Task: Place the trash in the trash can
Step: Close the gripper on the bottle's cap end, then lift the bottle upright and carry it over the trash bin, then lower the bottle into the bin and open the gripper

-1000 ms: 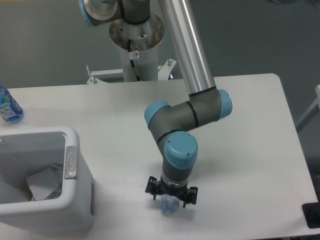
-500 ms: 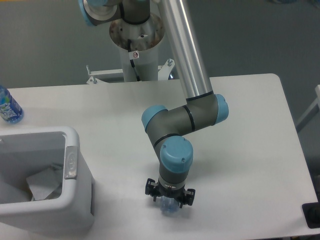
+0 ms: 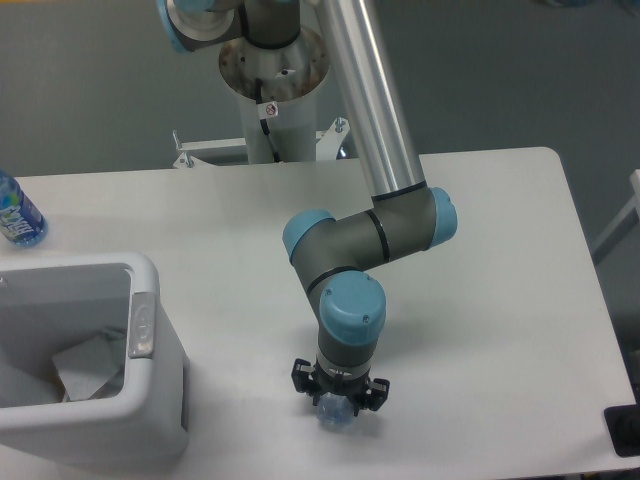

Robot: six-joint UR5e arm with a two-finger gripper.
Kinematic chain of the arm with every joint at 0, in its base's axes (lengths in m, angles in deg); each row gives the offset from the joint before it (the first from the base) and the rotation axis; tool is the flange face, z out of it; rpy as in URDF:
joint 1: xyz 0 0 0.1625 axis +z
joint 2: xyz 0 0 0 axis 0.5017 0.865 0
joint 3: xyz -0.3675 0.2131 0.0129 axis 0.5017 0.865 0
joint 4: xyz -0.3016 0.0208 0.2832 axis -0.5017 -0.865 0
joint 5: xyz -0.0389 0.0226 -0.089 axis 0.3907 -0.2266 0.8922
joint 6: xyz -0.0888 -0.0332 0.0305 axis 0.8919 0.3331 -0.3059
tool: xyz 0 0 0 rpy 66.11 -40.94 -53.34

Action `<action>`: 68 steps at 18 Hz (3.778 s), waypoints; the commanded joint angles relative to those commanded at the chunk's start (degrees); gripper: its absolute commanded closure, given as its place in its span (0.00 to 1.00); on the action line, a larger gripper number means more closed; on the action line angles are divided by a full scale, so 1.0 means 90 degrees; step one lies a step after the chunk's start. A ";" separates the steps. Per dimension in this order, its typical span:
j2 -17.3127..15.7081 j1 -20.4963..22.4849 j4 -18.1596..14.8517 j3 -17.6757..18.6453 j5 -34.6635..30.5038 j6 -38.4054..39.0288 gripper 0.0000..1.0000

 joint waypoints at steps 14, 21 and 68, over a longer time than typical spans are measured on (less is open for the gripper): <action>-0.0458 0.0000 -0.0010 -0.0146 0.0088 -0.0010 0.40; -0.0782 -0.0010 -0.0010 -0.1053 0.1200 0.1208 0.40; -0.1875 -0.1856 0.1133 -0.1465 0.2188 0.2705 0.00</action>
